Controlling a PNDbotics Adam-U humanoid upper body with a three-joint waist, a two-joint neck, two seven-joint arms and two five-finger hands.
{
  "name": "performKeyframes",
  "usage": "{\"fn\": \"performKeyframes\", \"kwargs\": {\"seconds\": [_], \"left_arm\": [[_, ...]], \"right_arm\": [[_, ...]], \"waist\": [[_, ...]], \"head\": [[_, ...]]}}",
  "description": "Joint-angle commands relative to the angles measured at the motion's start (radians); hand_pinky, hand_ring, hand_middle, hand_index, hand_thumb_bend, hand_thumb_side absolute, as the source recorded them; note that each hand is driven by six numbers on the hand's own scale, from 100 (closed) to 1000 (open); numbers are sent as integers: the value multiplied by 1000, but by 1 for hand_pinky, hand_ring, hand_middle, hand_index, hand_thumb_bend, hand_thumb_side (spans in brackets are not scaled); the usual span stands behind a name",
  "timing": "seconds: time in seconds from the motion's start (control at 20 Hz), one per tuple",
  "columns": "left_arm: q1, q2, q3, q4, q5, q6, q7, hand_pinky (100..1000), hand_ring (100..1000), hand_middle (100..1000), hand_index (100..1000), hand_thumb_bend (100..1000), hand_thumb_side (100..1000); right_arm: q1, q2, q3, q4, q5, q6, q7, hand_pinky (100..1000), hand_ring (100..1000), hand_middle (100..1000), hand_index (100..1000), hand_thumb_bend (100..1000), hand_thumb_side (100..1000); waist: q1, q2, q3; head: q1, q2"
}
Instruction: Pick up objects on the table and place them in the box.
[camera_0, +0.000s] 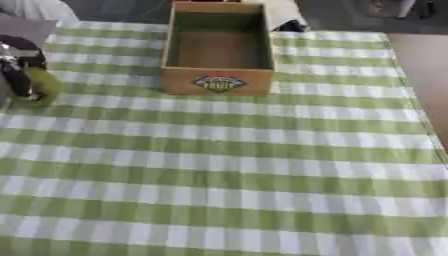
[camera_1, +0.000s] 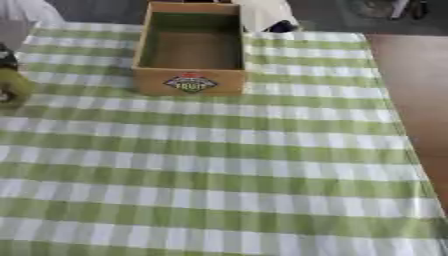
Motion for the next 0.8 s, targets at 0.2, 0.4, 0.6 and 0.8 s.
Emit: {"fn": "performKeyframes", "kwargs": {"seconds": [0.2,0.4,0.6,0.8], "left_arm": [[6,52,-2,-93,60,-2,73,390,451,332,353,368,100],[12,69,2,-184,126,-5,81,366,435,308,332,324,100],[-13,74,-7,-292,167,-3,73,355,425,300,336,305,100],[-72,40,-31,-393,191,-8,70,343,415,284,348,239,100]], "right_arm": [[-7,-15,-7,-10,-6,2,-3,929,753,628,811,100,581],[-5,-17,-8,-11,-6,4,-4,929,753,628,811,100,581],[-4,-17,-6,-12,-6,4,-3,929,753,628,811,100,581],[-5,-15,-4,-14,-7,4,-1,929,753,628,811,100,581]], "waist": [[4,-20,-4],[6,-21,-6],[9,-23,-7],[10,-25,-11]], "head": [[-8,-4],[-16,-1],[-27,4],[-25,4]]}}
